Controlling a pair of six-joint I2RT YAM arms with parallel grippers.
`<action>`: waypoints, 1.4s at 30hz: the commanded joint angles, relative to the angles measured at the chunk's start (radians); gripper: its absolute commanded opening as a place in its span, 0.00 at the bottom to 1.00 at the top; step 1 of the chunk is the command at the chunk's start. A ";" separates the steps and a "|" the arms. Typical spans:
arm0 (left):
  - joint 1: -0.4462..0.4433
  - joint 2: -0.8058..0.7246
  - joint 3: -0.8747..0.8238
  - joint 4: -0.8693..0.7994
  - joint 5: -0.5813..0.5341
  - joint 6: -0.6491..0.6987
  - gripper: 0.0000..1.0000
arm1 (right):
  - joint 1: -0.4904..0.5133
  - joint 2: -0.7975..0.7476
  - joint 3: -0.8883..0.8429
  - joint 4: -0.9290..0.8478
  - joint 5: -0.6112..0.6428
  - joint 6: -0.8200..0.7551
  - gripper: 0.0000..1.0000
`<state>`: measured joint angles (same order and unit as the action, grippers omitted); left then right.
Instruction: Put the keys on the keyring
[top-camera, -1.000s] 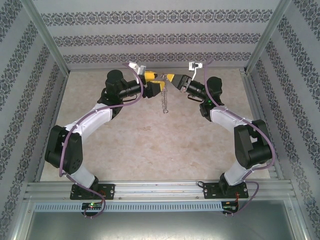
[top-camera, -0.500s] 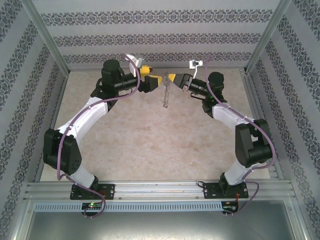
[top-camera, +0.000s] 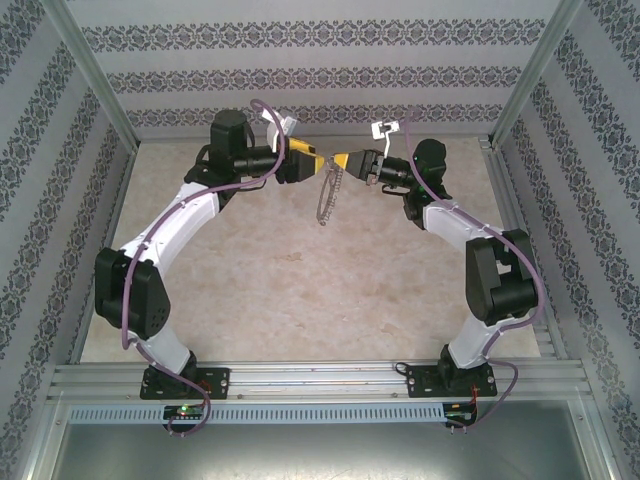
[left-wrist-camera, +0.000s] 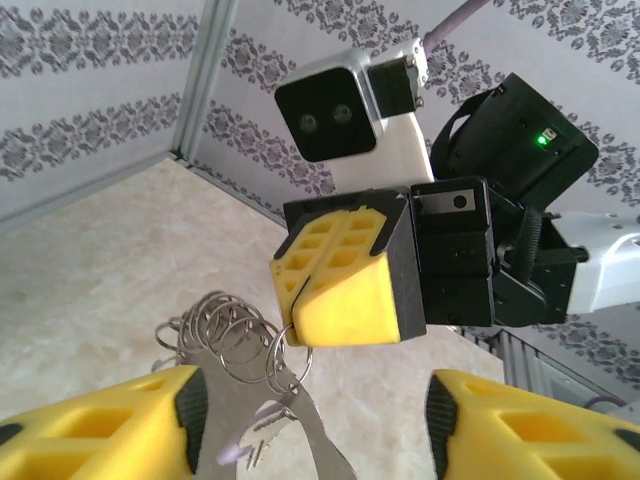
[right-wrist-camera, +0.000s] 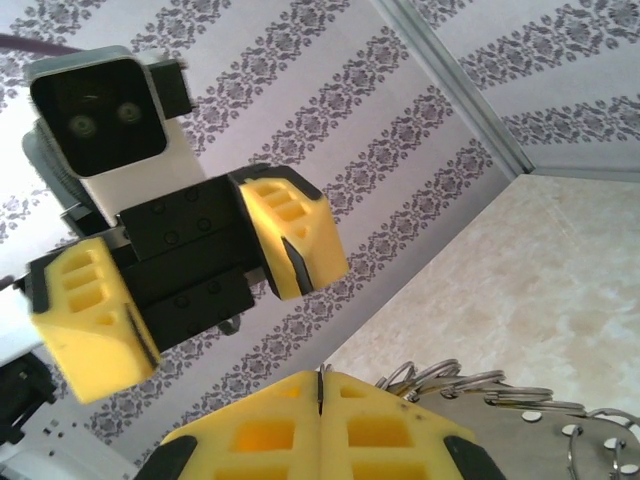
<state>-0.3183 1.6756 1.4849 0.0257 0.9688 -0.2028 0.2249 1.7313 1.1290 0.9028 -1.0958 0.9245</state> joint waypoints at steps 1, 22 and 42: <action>0.012 0.013 0.040 -0.031 0.068 -0.013 0.57 | -0.002 0.011 0.038 0.136 -0.056 0.024 0.00; 0.011 0.055 0.009 0.146 0.149 -0.176 0.49 | 0.028 0.052 0.081 0.143 -0.049 0.046 0.00; 0.018 0.041 -0.012 0.132 0.089 -0.154 0.57 | 0.032 0.044 0.069 0.142 -0.044 0.040 0.00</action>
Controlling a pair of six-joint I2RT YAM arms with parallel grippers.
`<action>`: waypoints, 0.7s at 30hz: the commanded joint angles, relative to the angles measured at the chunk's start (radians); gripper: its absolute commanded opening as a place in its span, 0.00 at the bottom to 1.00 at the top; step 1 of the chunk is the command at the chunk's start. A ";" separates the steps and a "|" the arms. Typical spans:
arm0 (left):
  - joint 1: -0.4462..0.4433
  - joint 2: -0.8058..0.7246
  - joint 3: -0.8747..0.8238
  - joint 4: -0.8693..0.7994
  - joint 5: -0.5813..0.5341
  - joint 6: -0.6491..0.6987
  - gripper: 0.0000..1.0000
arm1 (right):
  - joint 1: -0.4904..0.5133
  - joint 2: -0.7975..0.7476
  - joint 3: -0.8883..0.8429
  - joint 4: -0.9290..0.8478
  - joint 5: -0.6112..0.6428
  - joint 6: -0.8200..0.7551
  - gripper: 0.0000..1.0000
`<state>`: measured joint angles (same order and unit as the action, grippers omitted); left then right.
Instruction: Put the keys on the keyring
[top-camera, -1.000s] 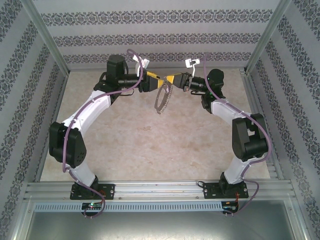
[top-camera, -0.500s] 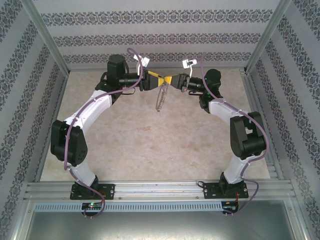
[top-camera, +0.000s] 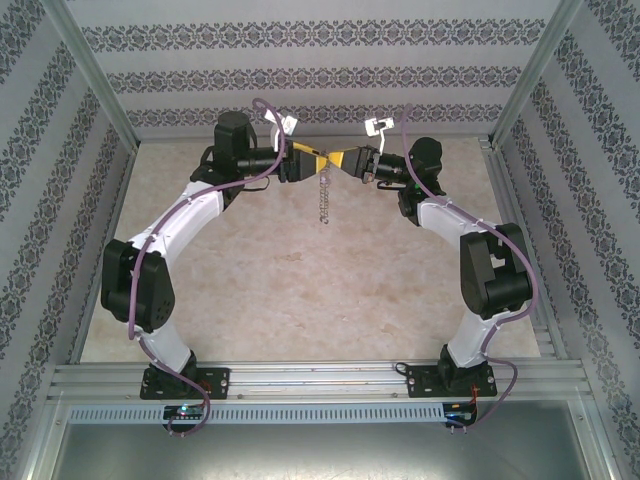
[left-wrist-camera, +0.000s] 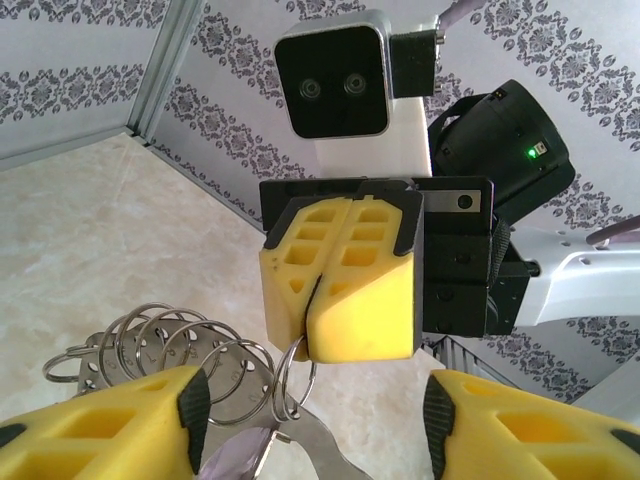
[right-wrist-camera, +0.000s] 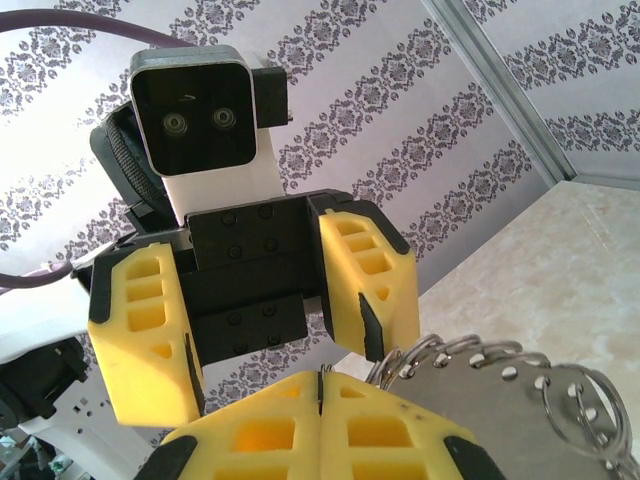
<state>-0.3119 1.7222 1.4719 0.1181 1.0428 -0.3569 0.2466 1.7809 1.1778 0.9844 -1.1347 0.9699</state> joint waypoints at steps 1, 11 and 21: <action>0.011 -0.003 -0.002 0.048 0.021 -0.007 0.56 | 0.010 -0.005 0.022 0.060 -0.007 -0.006 0.00; 0.006 0.026 0.000 0.121 0.070 -0.077 0.50 | 0.016 0.002 0.031 0.058 -0.019 -0.004 0.00; 0.002 0.040 0.000 0.120 0.081 -0.080 0.48 | 0.018 0.006 0.033 0.059 -0.018 -0.004 0.00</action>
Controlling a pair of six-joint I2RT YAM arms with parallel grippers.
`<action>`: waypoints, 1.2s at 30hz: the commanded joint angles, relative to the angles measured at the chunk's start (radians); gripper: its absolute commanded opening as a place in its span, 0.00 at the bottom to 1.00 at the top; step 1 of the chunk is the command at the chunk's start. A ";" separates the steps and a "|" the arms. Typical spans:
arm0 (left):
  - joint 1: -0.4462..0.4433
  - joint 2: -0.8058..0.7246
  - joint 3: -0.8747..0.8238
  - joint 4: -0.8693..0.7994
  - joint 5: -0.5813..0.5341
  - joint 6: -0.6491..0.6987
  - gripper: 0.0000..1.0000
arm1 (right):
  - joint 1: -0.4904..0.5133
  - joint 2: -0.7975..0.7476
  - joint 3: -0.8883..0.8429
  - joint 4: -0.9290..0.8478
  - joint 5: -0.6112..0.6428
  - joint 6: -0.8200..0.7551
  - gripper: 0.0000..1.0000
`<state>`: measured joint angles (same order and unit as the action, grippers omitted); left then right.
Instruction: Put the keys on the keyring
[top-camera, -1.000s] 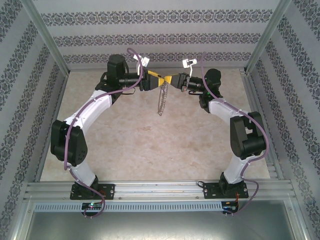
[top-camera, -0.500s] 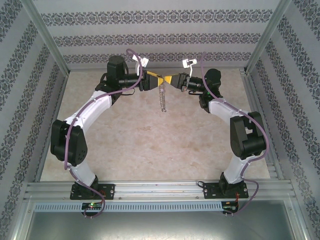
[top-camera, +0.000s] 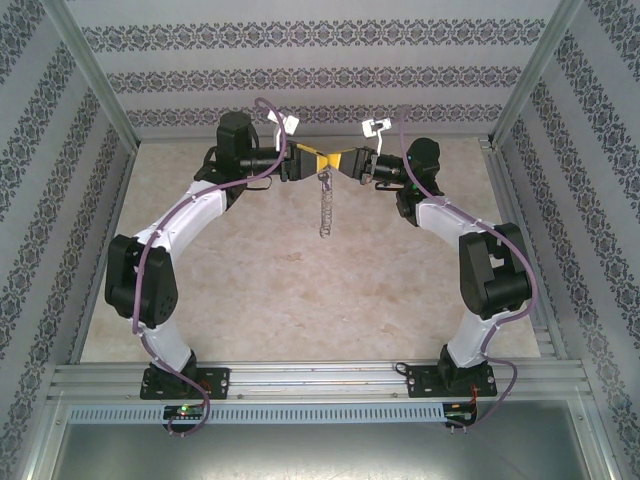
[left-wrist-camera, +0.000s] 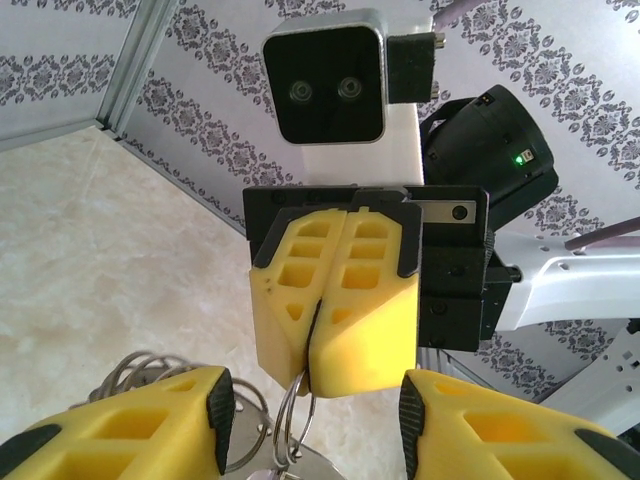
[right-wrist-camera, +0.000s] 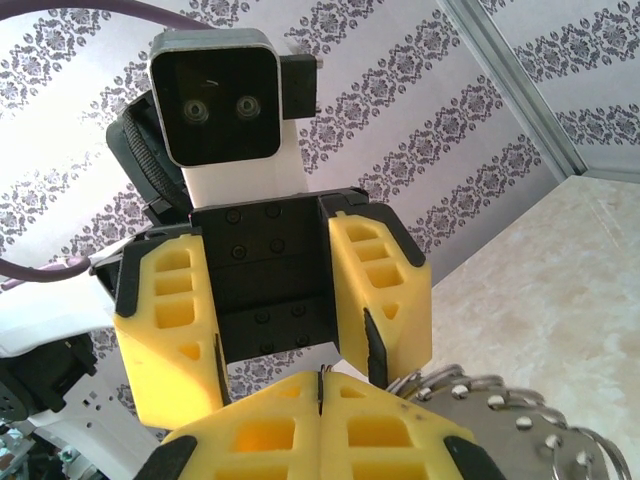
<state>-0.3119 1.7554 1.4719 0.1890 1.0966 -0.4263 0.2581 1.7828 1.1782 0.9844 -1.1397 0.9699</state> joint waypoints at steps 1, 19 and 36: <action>0.002 0.007 0.001 0.048 0.028 -0.010 0.47 | 0.006 0.006 0.033 0.059 -0.014 -0.004 0.00; 0.001 -0.004 -0.013 0.067 0.042 -0.011 0.27 | 0.000 0.013 0.034 0.048 0.002 -0.007 0.00; 0.002 -0.009 -0.020 0.009 0.045 0.044 0.15 | -0.002 0.012 0.035 0.048 0.005 -0.003 0.00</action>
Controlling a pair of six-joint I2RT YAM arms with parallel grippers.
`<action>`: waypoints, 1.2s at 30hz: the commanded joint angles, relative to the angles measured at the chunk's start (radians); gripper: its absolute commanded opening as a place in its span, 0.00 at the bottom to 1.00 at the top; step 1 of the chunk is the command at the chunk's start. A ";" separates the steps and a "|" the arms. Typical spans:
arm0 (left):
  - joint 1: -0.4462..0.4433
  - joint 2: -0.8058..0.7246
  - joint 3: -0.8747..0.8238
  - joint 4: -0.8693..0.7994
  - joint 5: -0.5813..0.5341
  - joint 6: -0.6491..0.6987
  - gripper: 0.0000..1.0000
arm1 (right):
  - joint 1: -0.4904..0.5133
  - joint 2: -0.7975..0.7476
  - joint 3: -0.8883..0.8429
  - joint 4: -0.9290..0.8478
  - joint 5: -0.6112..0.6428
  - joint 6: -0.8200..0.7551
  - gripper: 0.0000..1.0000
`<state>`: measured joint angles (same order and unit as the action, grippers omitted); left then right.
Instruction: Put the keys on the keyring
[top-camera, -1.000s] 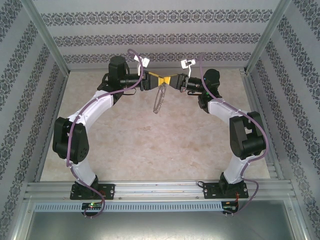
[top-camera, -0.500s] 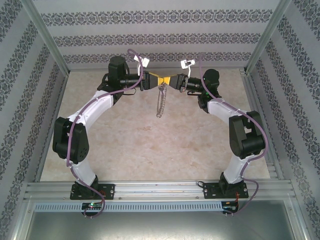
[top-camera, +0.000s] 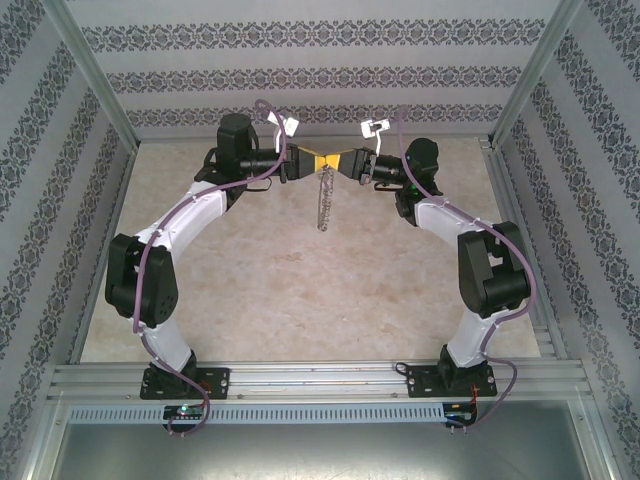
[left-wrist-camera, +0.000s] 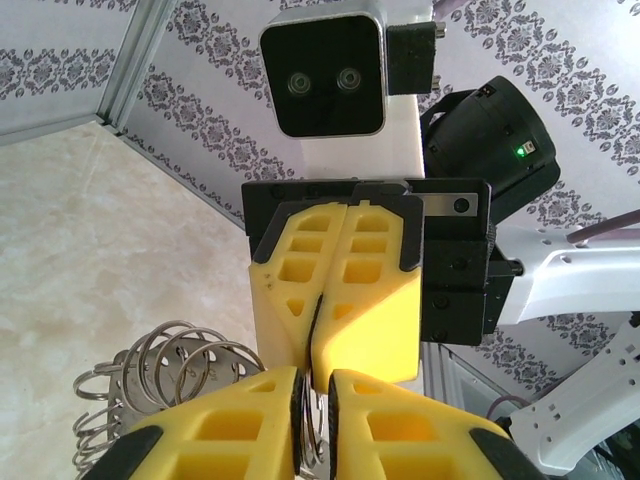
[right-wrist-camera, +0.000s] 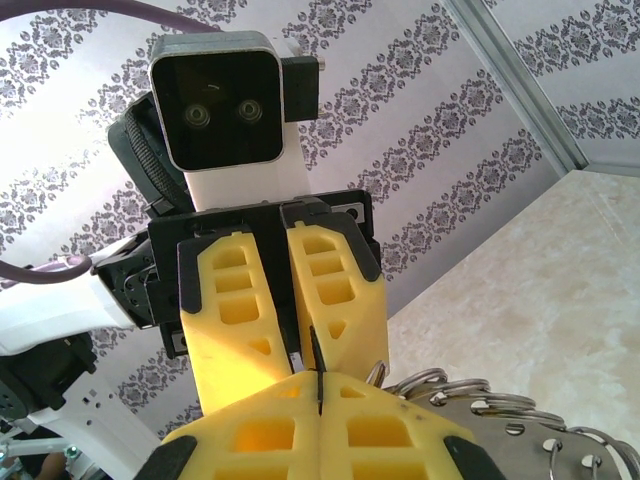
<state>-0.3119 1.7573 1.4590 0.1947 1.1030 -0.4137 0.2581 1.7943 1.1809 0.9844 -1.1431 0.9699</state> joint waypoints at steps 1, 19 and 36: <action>0.002 -0.009 -0.006 0.003 0.038 0.032 0.12 | -0.002 0.000 0.033 0.048 0.008 -0.001 0.00; 0.002 -0.039 -0.049 0.165 0.006 -0.013 0.00 | -0.067 -0.135 -0.061 -0.003 0.176 0.001 0.43; 0.000 -0.098 -0.163 0.465 -0.028 -0.121 0.00 | -0.041 -0.273 -0.361 -0.036 0.415 -0.251 0.47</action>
<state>-0.3080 1.7061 1.3144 0.4969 1.0710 -0.4911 0.1890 1.5749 0.8417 0.9295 -0.7723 0.8234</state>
